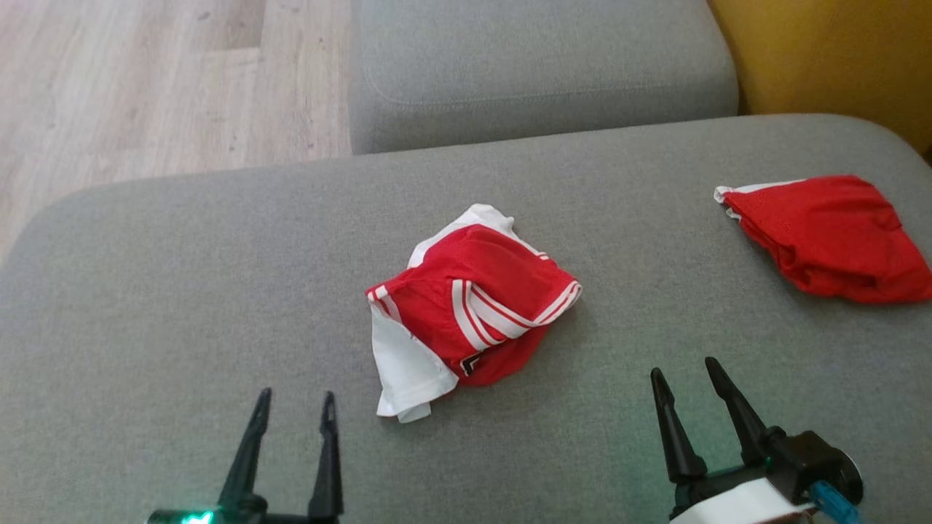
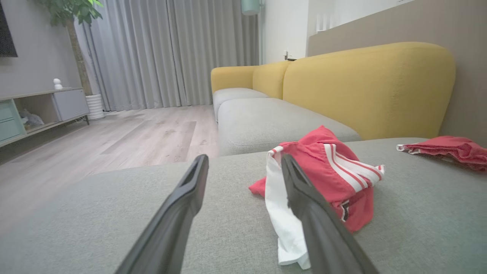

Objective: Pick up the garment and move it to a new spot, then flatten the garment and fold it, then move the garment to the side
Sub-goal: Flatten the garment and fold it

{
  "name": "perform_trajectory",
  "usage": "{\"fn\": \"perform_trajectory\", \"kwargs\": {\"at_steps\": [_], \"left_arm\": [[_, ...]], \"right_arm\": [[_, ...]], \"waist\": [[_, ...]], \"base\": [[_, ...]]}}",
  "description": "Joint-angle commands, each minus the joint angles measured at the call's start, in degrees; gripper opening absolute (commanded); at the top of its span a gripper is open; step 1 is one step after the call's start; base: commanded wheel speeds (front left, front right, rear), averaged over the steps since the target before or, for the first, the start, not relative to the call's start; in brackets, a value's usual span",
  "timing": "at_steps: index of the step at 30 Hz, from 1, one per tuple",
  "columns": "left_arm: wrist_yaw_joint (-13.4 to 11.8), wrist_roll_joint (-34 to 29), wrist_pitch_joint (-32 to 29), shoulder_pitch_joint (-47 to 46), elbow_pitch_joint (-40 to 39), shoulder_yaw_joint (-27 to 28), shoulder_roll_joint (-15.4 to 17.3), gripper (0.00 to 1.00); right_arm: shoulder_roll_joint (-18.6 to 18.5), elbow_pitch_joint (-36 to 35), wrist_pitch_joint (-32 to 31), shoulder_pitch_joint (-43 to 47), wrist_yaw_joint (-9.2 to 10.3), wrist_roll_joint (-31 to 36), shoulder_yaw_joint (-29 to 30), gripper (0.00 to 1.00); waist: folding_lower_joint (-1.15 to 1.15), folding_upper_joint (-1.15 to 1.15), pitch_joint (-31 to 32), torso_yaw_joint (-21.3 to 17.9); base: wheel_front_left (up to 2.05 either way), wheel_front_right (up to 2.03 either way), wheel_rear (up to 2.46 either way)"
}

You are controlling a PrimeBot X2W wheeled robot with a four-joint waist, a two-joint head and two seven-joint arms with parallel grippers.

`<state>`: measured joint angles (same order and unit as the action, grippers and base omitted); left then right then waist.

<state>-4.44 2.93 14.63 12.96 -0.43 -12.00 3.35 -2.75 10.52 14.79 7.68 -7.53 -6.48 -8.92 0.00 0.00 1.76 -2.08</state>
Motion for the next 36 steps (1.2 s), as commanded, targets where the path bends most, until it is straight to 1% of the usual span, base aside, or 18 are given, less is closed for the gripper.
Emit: {"fn": "perform_trajectory", "kwargs": {"at_steps": [1, 4, 9, 13, 16, 21, 25, 29, 30, 31, 32, 33, 36], "left_arm": [[0.54, -0.78, 0.37, -2.83, -2.24, 1.19, -0.35, 1.0], [2.63, -1.77, 0.37, -5.38, -2.08, 0.23, 0.82, 1.0], [8.12, -3.25, 0.37, -13.58, -0.39, -2.01, 4.89, 1.0], [10.69, -3.72, 0.37, -21.66, 2.47, -4.92, 7.96, 1.0], [11.5, -3.64, 0.37, -27.11, 5.18, -7.82, 10.11, 1.0], [11.88, -2.08, 0.35, -34.01, 11.93, -14.33, 13.48, 1.0], [11.91, 0.98, -1.17, -37.75, 17.07, -19.88, 16.44, 1.0], [11.92, 4.27, -2.47, -39.86, 19.13, -24.31, 18.88, 1.0], [11.92, 4.64, -2.39, -40.25, 19.3, -24.77, 19.33, 0.57], [11.92, 4.94, -2.27, -40.51, 19.43, -25.07, 19.66, 0.08], [11.92, 4.94, -2.27, -40.51, 19.43, -25.07, 19.66, 0.08], [11.92, 5.05, -2.14, -40.75, 19.44, -25.72, 20.07, 0.0], [11.92, 5.39, -1.72, -41.48, 18.77, -27.71, 20.95, 0.0]], "right_arm": [[-0.13, -1.95, 0.21, -1.8, 0.04, 0.54, -1.41, 1.0], [-0.38, -2.24, 0.21, -2.14, 0.04, 0.64, -1.74, 1.0], [-1.03, -3.18, 0.21, -4.21, 0.04, 0.63, -2.21, 1.0], [-1.57, -3.59, 0.21, -6.33, 0.04, 0.54, -2.36, 1.0], [-1.99, -3.73, 0.21, -7.66, 0.04, 0.5, -2.7, 1.0], [-2.57, -3.96, 0.21, -9.27, 0.04, 0.31, -3.28, 1.0], [-2.82, -4.05, 0.21, -10.2, 0.04, 0.23, -3.78, 1.0], [-2.63, -4.18, 0.21, -10.47, 0.04, 0.21, -3.37, 1.0], [-2.56, -4.18, 0.21, -10.44, 0.04, 0.21, -3.38, 1.0], [-2.47, -4.18, 0.21, -10.39, 0.04, 0.21, -3.42, 1.0], [-2.47, -4.18, 0.21, -10.39, 0.04, 0.21, -3.42, 1.0], [-2.36, -4.15, 0.21, -10.33, 0.04, 0.16, -3.43, 1.0], [-2.0, -3.97, 0.21, -10.35, 0.04, 0.0, -3.78, 1.0]], "waist": [[0.0, 0.0, -0.69, -0.1], [0.0, 0.0, -2.23, -0.05], [0.0, 0.0, -6.95, 0.11], [0.0, 0.0, -10.81, 0.25], [0.0, 0.0, -13.01, 0.17], [0.0, 0.0, -15.16, -0.4], [0.0, 0.0, -15.83, -1.28], [0.0, 0.0, -15.95, -1.88], [0.0, 0.0, -15.93, -2.01], [0.0, 0.0, -15.92, -2.16], [0.0, 0.0, -15.92, -2.16], [0.0, 0.0, -15.92, -2.33], [0.0, 0.0, -15.73, -3.02]], "base": [[0.0, 0.0, 0.0], [0.0, 0.0, 0.0], [0.0, 0.0, 0.0], [0.0, 0.0, 0.0], [0.0, 0.0, 0.0], [0.0, 0.0, 0.0], [0.0, 0.0, 0.0], [0.0, 0.0, 0.0], [0.0, 0.0, 0.0], [0.0, 0.0, 0.0], [0.0, 0.0, 0.0], [0.0, 0.0, 0.0], [0.0, 0.0, 0.0]]}}
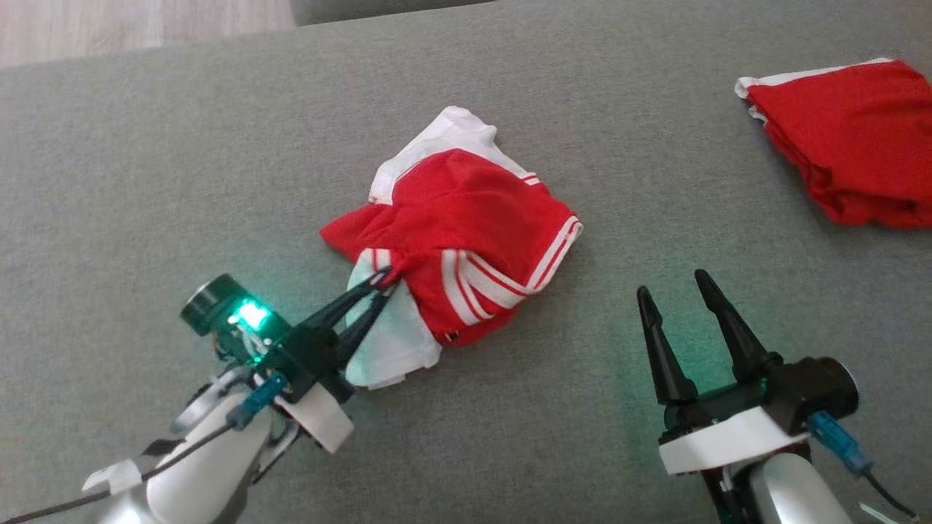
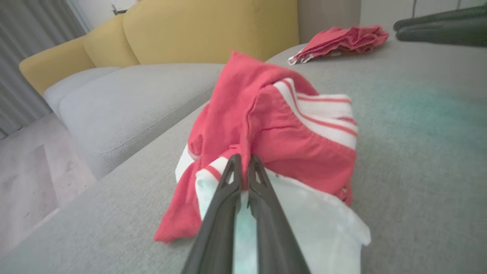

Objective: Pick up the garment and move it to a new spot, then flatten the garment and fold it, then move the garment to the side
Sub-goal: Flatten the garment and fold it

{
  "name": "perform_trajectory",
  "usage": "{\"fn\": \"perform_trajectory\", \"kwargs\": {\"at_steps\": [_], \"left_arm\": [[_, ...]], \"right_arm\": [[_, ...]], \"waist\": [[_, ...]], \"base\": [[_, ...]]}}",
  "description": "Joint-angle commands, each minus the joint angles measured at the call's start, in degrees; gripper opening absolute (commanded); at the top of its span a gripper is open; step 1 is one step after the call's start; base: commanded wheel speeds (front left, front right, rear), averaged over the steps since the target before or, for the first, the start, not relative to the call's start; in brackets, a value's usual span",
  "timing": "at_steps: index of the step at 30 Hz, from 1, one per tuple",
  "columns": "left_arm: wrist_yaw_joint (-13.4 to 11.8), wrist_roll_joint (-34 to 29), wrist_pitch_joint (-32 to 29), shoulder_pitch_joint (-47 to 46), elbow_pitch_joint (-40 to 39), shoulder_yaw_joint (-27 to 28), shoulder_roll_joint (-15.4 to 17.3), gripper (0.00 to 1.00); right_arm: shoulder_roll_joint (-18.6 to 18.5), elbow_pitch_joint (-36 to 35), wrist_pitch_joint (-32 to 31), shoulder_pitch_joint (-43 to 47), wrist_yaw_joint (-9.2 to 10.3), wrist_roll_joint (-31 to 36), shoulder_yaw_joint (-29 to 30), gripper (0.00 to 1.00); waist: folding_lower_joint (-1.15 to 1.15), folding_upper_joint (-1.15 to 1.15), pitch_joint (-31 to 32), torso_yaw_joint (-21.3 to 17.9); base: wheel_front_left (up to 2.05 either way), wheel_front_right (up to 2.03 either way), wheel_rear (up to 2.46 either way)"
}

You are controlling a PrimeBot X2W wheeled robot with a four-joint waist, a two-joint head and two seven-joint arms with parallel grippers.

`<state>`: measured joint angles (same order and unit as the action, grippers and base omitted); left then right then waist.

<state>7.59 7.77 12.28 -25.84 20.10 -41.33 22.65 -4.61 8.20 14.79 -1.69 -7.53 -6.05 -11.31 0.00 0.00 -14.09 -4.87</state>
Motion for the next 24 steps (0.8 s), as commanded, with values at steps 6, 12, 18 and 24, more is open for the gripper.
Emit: {"fn": "perform_trajectory", "kwargs": {"at_steps": [6, 12, 18, 24], "left_arm": [[-0.1, 8.95, 0.52, -7.84, -11.07, -4.77, 2.25, 0.0], [-0.1, 18.62, -3.27, -22.57, -18.53, -7.29, 1.84, 0.0], [-0.44, 22.36, -3.05, -40.23, -11.95, -1.75, -1.43, 0.0], [-5.58, 23.99, -0.78, -49.02, -3.86, 6.81, -2.46, 0.0]], "right_arm": [[0.82, -1.19, 0.21, -1.28, 0.04, -0.88, -2.06, 1.0], [1.47, -1.02, 0.21, -1.67, 0.04, -1.47, -2.67, 1.0], [1.69, -0.84, 0.21, -1.57, 0.04, -2.15, -3.41, 1.0], [1.72, -1.14, 0.21, -0.6, 0.04, -2.81, -2.65, 1.0]], "waist": [[0.0, 0.0, 1.52, -2.77], [0.0, 0.0, 2.89, -6.4], [0.0, 0.0, 3.66, -9.23], [0.0, 0.0, 4.61, -8.93]], "base": [[0.0, 0.0, 0.0], [0.0, 0.0, 0.0], [0.0, 0.0, 0.0], [0.0, 0.0, 0.0]]}}
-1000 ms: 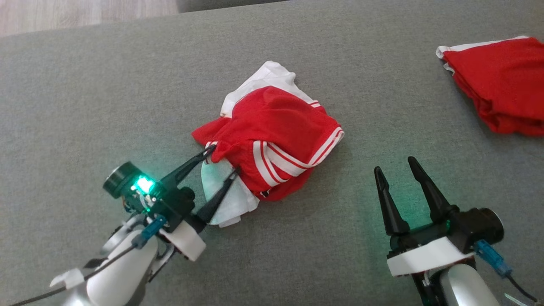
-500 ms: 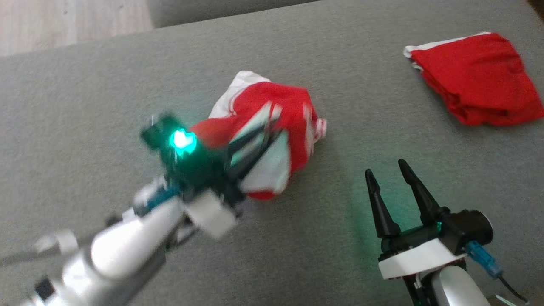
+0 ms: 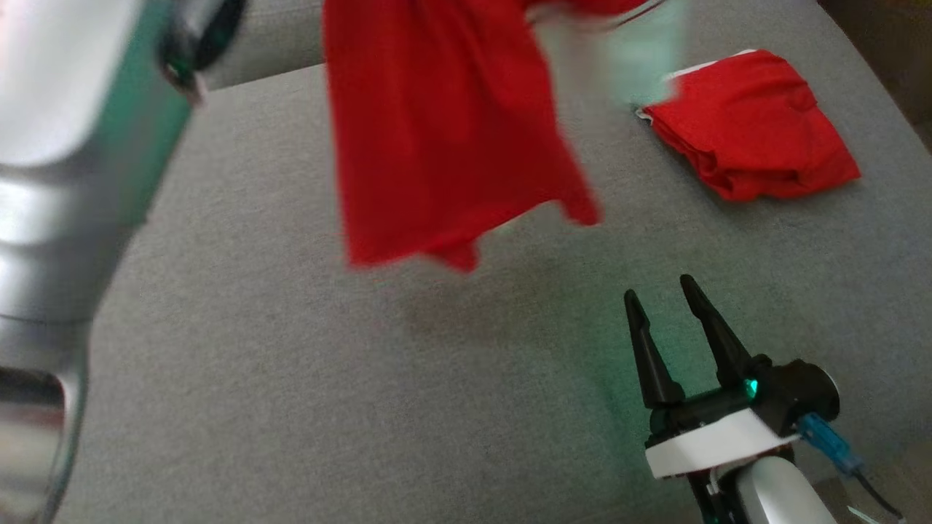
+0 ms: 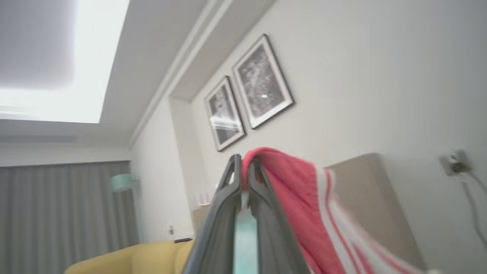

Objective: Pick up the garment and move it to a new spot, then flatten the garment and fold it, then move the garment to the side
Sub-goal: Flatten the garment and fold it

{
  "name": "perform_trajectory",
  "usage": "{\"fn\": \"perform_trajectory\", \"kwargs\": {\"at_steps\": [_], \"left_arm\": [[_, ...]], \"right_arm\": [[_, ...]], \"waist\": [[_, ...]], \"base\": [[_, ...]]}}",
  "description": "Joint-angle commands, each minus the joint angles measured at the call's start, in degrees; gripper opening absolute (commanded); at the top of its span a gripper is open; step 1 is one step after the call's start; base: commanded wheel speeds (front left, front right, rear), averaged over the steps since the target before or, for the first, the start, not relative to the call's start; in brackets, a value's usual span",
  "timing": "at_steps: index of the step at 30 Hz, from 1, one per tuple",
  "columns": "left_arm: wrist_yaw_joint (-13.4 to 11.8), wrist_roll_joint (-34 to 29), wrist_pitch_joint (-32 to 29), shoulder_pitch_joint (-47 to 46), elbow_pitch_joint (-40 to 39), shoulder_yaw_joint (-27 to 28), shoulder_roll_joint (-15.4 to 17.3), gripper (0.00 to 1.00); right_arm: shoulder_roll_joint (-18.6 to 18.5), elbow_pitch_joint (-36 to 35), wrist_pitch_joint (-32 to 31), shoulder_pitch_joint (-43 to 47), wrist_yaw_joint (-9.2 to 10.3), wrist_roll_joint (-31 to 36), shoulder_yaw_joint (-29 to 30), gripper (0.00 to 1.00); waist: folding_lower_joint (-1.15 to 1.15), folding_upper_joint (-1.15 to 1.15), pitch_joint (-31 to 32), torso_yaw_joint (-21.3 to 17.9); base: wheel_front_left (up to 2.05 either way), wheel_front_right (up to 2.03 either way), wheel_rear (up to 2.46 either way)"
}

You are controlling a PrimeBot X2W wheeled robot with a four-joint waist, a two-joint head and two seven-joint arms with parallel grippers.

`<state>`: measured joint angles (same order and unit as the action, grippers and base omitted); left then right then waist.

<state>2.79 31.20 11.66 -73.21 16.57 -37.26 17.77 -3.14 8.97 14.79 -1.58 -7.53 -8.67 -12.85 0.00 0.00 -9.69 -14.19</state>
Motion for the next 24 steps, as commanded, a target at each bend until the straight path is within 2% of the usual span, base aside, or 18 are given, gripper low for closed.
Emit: {"fn": "perform_trajectory", "kwargs": {"at_steps": [1, 5, 9, 13, 16, 17, 18, 19, 21, 24], "left_arm": [[-2.01, 0.88, -0.5, -1.15, 0.57, 3.69, 3.07, 0.0], [-6.13, 3.21, -2.16, 9.07, 2.28, 5.61, 6.95, 0.0], [-9.44, 9.22, -0.43, 28.35, 1.53, 8.36, 9.55, 0.0], [-10.25, 12.48, 1.95, 43.95, 3.29, 9.65, 10.46, 0.0], [-10.69, 12.34, 2.73, 47.84, 5.41, 10.49, 10.4, 0.01], [-10.99, 12.13, 2.96, 49.01, 6.2, 11.09, 10.26, 0.35], [-11.41, 11.53, 3.11, 49.74, 6.74, 11.66, 10.12, 0.94], [-12.03, 10.52, 3.21, 50.14, 7.01, 12.13, 9.99, 1.0], [-13.51, 7.11, 3.29, 50.42, 5.95, 13.34, 9.53, 1.0], [-16.52, -1.87, 3.31, 50.61, 2.6, 12.21, 9.38, 1.0]], "right_arm": [[0.24, -1.96, 0.21, -0.5, 0.04, -0.12, -0.92, 1.0], [0.25, -2.13, 0.21, 0.18, 0.04, 0.19, -0.39, 1.0], [0.25, -2.27, 0.21, 0.54, 0.04, 0.69, 0.48, 1.0], [0.25, -2.16, 0.21, 0.61, 0.04, 1.63, 1.19, 1.0], [0.25, -1.91, 0.21, 0.48, 0.04, 2.15, 0.84, 1.0], [0.25, -1.76, 0.21, 0.4, 0.04, 2.31, 0.57, 1.0], [0.25, -1.64, 0.21, 0.31, 0.04, 2.41, 0.42, 1.0], [0.25, -1.55, 0.21, 0.2, 0.04, 2.47, 0.35, 1.0], [0.25, -1.43, 0.21, -0.03, 0.04, 2.53, 0.25, 1.0], [0.25, -1.3, 0.21, -0.35, 0.04, 2.51, -0.07, 1.0]], "waist": [[0.0, 0.0, 0.38, 0.73], [0.0, 0.0, 0.63, 2.64], [0.0, 0.0, 0.1, 4.81], [0.0, 0.0, -0.78, 7.03], [0.0, 0.0, -0.94, 7.76], [0.0, 0.0, -0.97, 7.99], [0.0, 0.0, -0.98, 8.12], [0.0, 0.0, -0.99, 8.21], [0.0, 0.0, -1.06, 8.23], [0.0, 0.0, -1.14, 7.48]], "base": [[0.0, 0.0, 0.0], [0.0, 0.0, 0.0], [0.0, 0.0, 0.0], [0.0, 0.0, 0.0], [0.0, 0.0, 0.0], [0.0, 0.0, 0.0], [0.0, 0.0, 0.0], [0.0, 0.0, 0.0], [0.0, 0.0, 0.0], [0.0, 0.0, 0.0]]}}
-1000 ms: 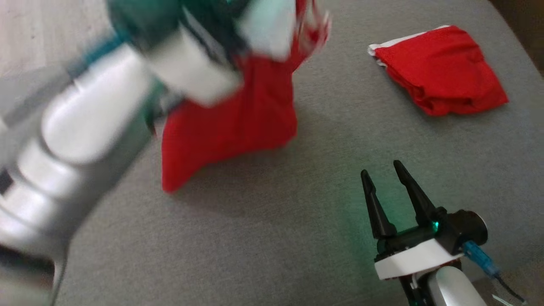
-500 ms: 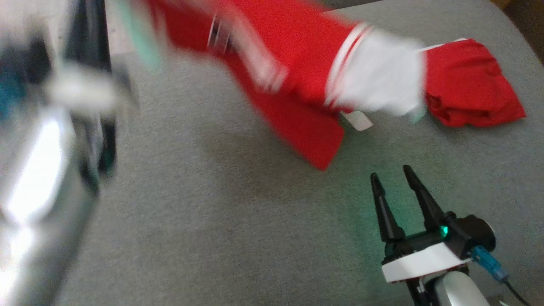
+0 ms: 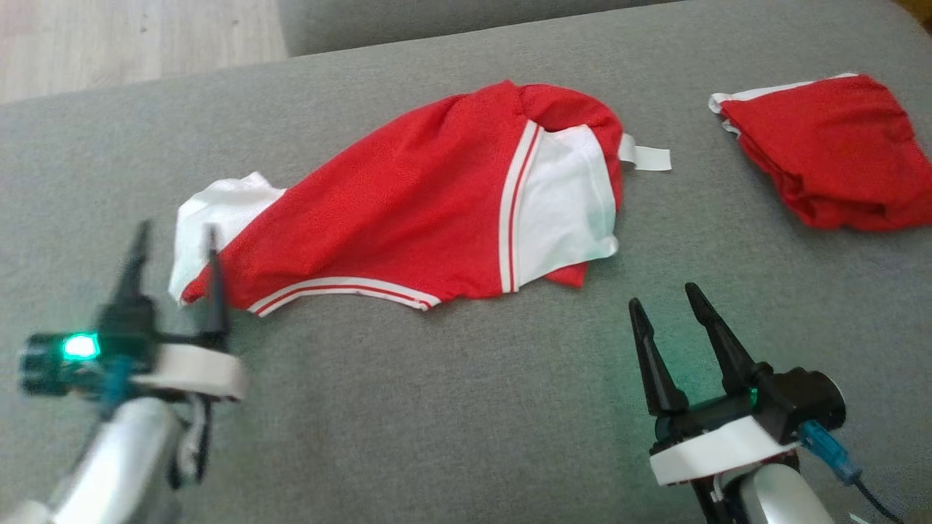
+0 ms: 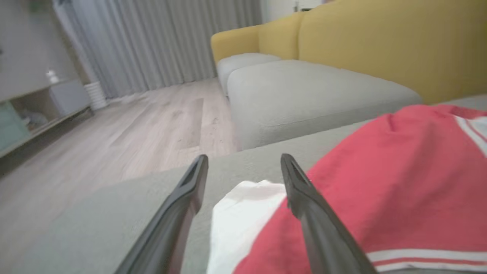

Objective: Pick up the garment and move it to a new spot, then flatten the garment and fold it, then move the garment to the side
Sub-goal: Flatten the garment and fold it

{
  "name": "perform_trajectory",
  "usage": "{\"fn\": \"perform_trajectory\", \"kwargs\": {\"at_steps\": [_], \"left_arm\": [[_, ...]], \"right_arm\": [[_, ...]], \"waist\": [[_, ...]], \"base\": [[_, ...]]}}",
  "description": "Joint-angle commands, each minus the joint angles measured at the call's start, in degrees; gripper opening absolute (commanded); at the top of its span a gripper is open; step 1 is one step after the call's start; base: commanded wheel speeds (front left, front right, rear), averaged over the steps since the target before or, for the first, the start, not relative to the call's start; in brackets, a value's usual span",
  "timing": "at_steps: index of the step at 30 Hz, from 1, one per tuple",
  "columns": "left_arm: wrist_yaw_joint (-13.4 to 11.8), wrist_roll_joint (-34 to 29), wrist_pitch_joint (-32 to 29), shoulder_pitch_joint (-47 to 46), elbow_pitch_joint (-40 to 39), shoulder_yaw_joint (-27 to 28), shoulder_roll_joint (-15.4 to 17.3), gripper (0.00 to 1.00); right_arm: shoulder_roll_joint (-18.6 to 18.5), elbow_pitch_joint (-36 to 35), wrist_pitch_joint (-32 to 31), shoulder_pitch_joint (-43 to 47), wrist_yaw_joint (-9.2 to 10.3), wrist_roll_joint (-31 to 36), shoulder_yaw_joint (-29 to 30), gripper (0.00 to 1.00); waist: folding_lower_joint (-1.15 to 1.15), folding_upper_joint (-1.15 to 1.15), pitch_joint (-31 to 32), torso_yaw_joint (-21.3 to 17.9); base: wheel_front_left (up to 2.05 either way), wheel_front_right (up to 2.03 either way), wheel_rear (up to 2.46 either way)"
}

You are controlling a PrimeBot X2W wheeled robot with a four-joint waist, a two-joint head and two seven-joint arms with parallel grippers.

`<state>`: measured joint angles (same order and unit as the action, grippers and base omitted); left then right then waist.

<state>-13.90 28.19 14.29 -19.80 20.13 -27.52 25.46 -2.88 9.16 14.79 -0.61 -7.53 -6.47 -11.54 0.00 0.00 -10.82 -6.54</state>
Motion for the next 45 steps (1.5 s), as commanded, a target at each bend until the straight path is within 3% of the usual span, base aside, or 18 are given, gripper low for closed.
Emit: {"fn": "perform_trajectory", "kwargs": {"at_steps": [1, 5, 8, 13, 17, 24, 35, 36, 37, 38, 40, 41, 45], "left_arm": [[-0.55, -1.81, 0.69, -2.89, -2.18, 1.17, 1.44, 1.0], [-1.33, -10.11, 0.44, -5.34, -4.94, -5.67, -1.34, 1.0], [-0.46, -15.57, -3.62, -9.39, -5.19, -11.89, -3.92, 1.0], [3.71, -24.14, -14.45, -17.35, -2.66, -22.18, -8.33, 1.0], [8.12, -27.17, -21.03, -22.04, 1.03, -27.32, -11.45, 1.0], [13.07, -28.05, -27.04, -27.15, 6.17, -30.82, -14.85, 1.0], [13.83, -27.83, -32.13, -30.6, 12.85, -31.07, -14.78, 1.0], [13.9, -27.63, -32.51, -30.62, 13.17, -31.04, -14.67, 0.91], [13.9, -27.63, -32.51, -30.62, 13.17, -31.04, -14.67, 0.91], [13.96, -27.34, -32.79, -30.57, 13.4, -30.96, -14.63, 0.54], [14.07, -26.72, -32.96, -30.46, 13.61, -30.78, -14.67, 0.13], [14.01, -26.44, -32.93, -30.41, 13.65, -30.67, -14.72, 0.0], [13.54, -25.92, -33.1, -30.47, 13.98, -30.55, -14.94, 0.0]], "right_arm": [[0.0, -1.48, 0.21, -1.29, 0.04, 0.25, -1.4, 1.0], [0.0, -1.76, 0.21, -0.97, 0.04, 0.01, -1.36, 1.0], [0.0, -2.28, 0.21, -1.01, 0.04, -0.14, -1.15, 1.0], [0.0, -3.17, 0.21, -1.53, 0.04, -0.96, -1.2, 1.0], [0.0, -3.41, 0.21, -2.02, 0.04, -1.82, -1.53, 1.0], [0.0, -3.5, 0.21, -2.96, 0.04, -3.25, -2.13, 1.0], [0.0, -3.57, 0.21, -3.93, 0.04, -5.25, -3.03, 1.0], [0.0, -3.59, 0.21, -3.9, 0.04, -5.32, -3.01, 1.0], [0.0, -3.59, 0.21, -3.9, 0.04, -5.32, -3.01, 1.0], [0.0, -3.6, 0.21, -3.88, 0.04, -5.38, -2.99, 1.0], [0.01, -3.61, 0.21, -3.84, 0.04, -5.4, -2.92, 1.0], [0.01, -3.59, 0.21, -3.86, 0.04, -5.34, -2.96, 1.0], [0.01, -3.4, 0.21, -4.09, 0.04, -4.96, -3.26, 1.0]], "waist": [[0.0, 0.0, -0.04, -0.57], [0.0, 0.0, -0.67, -2.89], [0.0, 0.0, -1.76, -5.1], [0.0, 0.0, -4.37, -9.26], [0.0, 0.0, -6.37, -12.12], [0.0, 0.0, -8.84, -15.69], [0.0, 0.0, -10.95, -18.97], [0.0, 0.0, -11.02, -19.06], [0.0, 0.0, -11.02, -19.06], [0.0, 0.0, -11.08, -19.13], [0.0, 0.0, -11.11, -19.17], [0.0, 0.0, -11.09, -19.18], [0.0, 0.0, -10.74, -19.09]], "base": [[0.0, 0.0, 0.0], [0.0, 0.0, 0.0], [0.0, 0.0, 0.0], [0.0, 0.0, 0.0], [0.0, 0.0, 0.0], [0.0, 0.0, 0.0], [0.0, 0.0, 0.0], [0.0, 0.0, 0.0], [0.0, 0.0, 0.0], [0.0, 0.0, 0.0], [0.0, 0.0, 0.0], [0.0, 0.0, 0.0], [0.0, 0.0, 0.0]]}}
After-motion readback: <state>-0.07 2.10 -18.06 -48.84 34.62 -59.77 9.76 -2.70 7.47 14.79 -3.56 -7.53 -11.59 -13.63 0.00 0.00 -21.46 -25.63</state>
